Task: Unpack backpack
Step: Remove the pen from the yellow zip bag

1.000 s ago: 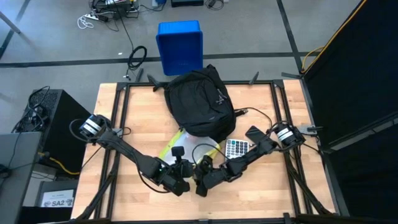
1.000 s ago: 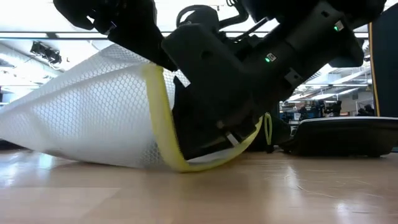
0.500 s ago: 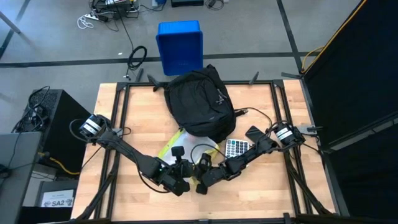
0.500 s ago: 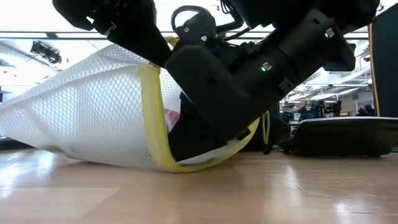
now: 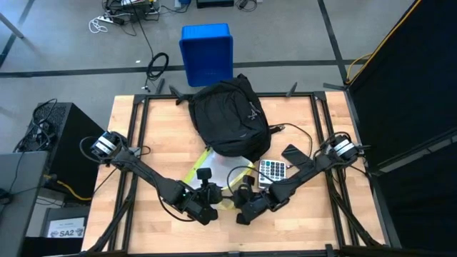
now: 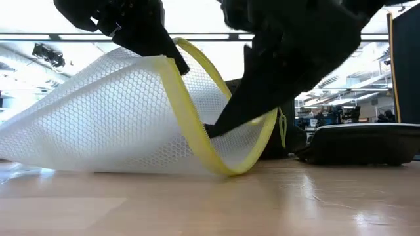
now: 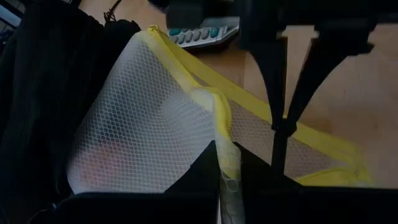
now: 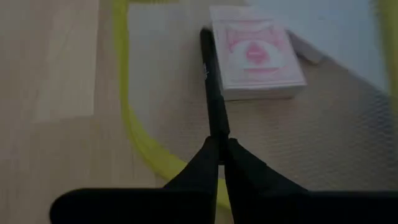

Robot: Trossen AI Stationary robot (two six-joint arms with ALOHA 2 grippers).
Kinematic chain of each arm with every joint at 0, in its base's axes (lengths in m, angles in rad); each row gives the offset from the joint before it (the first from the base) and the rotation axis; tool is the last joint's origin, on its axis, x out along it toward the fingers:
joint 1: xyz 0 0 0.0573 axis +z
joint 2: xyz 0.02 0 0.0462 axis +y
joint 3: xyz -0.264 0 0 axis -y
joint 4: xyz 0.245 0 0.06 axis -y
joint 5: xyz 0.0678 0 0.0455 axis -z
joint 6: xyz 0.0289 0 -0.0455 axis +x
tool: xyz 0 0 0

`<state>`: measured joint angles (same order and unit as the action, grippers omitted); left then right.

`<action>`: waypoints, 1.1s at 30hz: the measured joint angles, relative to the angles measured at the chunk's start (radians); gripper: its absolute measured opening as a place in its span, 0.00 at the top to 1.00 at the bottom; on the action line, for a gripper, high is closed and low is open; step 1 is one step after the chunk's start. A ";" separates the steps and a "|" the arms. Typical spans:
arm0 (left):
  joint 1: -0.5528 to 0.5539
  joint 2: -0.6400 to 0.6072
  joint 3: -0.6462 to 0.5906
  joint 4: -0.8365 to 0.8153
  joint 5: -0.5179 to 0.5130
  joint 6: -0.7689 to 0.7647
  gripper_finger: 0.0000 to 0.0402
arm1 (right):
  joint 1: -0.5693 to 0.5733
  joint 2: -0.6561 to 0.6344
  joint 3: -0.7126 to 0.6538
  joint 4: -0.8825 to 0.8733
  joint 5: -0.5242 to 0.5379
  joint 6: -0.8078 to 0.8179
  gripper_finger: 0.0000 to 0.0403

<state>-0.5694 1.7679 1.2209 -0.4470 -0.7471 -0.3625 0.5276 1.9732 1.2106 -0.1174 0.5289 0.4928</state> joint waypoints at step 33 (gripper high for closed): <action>0.000 0.000 0.000 -0.004 0.000 -0.008 1.00 | 0.156 -0.554 0.003 -0.552 0.214 0.113 1.00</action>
<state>-0.5694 1.7679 1.2209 -0.4511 -0.7467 -0.3706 0.6838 1.4194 1.2133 -0.6698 0.7432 0.6056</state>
